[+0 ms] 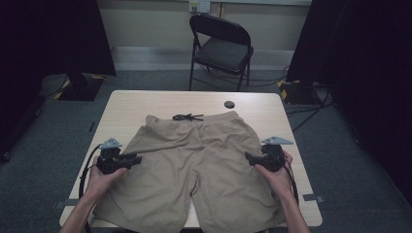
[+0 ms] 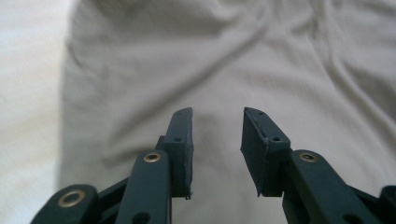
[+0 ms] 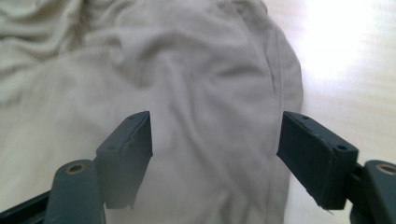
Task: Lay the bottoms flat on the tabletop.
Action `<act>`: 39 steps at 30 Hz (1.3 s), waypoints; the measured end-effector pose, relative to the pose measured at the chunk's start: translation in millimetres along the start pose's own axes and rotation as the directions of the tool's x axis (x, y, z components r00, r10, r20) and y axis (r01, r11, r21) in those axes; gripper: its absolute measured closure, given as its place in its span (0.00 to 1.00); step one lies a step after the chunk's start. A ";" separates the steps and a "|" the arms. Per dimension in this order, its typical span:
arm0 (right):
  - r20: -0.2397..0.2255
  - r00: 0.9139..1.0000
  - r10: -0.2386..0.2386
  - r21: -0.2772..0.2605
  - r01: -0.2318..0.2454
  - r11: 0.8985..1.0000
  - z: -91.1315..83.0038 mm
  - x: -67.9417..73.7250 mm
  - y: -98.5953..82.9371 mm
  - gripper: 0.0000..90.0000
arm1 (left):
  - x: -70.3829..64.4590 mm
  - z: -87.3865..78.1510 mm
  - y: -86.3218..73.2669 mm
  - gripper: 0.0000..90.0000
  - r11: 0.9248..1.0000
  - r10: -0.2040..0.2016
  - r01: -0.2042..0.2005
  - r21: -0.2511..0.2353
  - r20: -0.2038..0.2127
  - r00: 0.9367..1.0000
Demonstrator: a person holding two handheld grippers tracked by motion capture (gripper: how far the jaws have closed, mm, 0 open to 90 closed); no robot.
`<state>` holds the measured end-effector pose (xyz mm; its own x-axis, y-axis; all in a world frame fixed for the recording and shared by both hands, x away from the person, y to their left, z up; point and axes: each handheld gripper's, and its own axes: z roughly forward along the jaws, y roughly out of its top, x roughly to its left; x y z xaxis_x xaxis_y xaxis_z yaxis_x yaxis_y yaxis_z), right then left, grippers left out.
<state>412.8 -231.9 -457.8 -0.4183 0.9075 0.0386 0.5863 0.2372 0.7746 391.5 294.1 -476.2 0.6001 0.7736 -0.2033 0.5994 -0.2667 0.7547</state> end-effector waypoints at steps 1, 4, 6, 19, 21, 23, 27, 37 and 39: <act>-0.004 1.000 -0.002 0.008 0.002 1.000 -2.4 0.1 -5.3 0.28 | -3.2 0.0 -3.6 0.70 1.000 0.016 -0.016 0.015 0.001 1.000; 0.002 1.000 0.009 0.019 -0.009 1.000 -7.6 -1.0 -19.3 0.28 | -11.5 4.1 -14.6 0.68 0.997 0.040 -0.039 0.067 -0.004 0.999; 0.000 1.000 0.018 0.034 -0.018 0.999 -9.4 -1.8 -27.9 0.28 | -19.3 5.5 -24.4 0.66 0.996 0.074 -0.073 0.048 -0.013 0.997; 0.032 0.999 0.032 0.072 -0.034 0.997 -18.5 -13.6 -52.7 0.28 | -61.3 -0.7 -40.4 0.63 0.989 0.125 -0.134 0.068 0.122 0.985; 0.038 0.999 0.029 0.077 -0.032 0.997 -19.9 -15.1 -55.6 0.28 | -58.2 -1.6 -39.8 0.62 0.992 0.095 -0.106 0.072 0.141 0.985; 0.047 0.999 0.018 0.093 -0.022 0.995 -21.1 -15.2 -59.7 0.29 | -54.5 -6.8 -37.4 0.60 0.995 0.080 -0.087 0.050 0.131 0.988; 0.057 0.998 -0.003 0.095 -0.002 0.995 -29.2 -17.6 -68.8 0.28 | -37.3 -22.3 -31.7 0.55 1.000 0.028 -0.028 -0.008 0.068 0.997; 0.117 0.992 0.050 0.070 -0.059 0.996 -47.1 -30.7 -82.4 0.31 | 4.9 -45.4 -49.3 0.52 0.996 -0.077 0.075 -0.039 -0.063 0.995; 0.106 0.991 0.084 0.035 -0.088 0.996 -49.6 -32.3 -80.4 0.30 | 6.7 -45.0 -52.1 0.51 0.997 -0.069 0.066 -0.032 -0.084 0.994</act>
<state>344.8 -297.5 -490.1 -0.2916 0.9559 0.0360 0.6447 0.1686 0.7456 340.4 339.1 -488.8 0.5110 0.8355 -0.2020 0.6208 -0.1962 0.7590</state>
